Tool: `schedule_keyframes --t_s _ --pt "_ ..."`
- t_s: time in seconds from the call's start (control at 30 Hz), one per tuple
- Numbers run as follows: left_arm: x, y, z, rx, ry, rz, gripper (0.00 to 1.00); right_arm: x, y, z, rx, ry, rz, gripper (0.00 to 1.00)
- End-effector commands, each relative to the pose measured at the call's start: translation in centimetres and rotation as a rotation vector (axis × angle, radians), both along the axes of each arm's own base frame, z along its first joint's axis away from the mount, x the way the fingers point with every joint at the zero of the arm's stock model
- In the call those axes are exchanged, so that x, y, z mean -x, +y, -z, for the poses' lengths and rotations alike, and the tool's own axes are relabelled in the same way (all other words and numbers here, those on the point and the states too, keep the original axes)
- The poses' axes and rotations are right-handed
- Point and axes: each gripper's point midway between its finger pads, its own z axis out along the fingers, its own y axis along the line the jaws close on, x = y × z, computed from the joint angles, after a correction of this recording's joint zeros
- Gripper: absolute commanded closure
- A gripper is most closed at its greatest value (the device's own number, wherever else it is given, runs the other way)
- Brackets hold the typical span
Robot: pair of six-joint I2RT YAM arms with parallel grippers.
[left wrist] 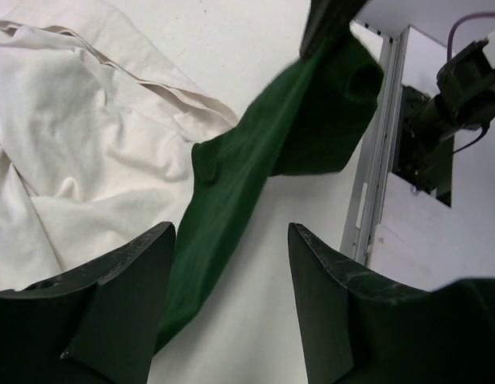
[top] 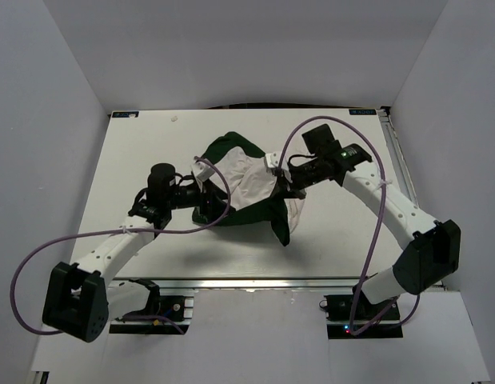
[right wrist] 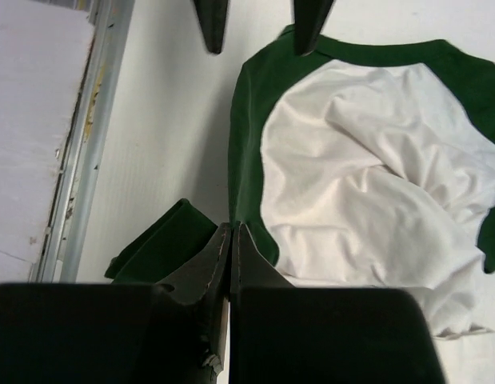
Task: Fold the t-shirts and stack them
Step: Flatten out the tshirt
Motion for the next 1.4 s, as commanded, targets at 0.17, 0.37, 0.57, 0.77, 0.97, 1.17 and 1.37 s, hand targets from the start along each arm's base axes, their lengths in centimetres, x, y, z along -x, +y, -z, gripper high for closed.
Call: schedule_keyframes --t_s 0.17,0.37,0.57,0.77,0.97,1.17,1.37 --pt "-0.9 -1.7 -0.5 0.000 -0.095 0.124 0.31 -2.2 0.2 -3.6 -0.078 0.018 0.013 1.00" --pt "-1.3 -2.4 0.7 -0.014 -0.076 0.143 0.32 -2.4 0.3 -3.6 -0.086 0.042 0.015 1.00" --pt "-2.2 -3.3 0.9 -0.004 -0.079 0.180 0.32 -2.6 0.2 -3.7 -0.085 0.040 0.016 1.00" --pt "-2.8 -3.7 1.8 -0.031 -0.090 0.176 0.31 -2.5 0.3 -3.8 -0.090 0.053 0.017 1.00" --pt "-3.7 -3.6 -0.6 -0.030 -0.123 0.130 0.18 -2.1 0.1 -3.5 -0.086 0.068 0.013 1.00" --pt "-4.9 -3.0 -2.6 -0.022 0.046 0.108 0.12 -1.8 0.0 -3.0 -0.082 0.076 0.011 1.00" --pt "-3.5 -3.2 -0.7 -0.021 0.109 0.200 0.16 -1.8 0.0 -3.0 -0.083 0.075 0.009 1.00"
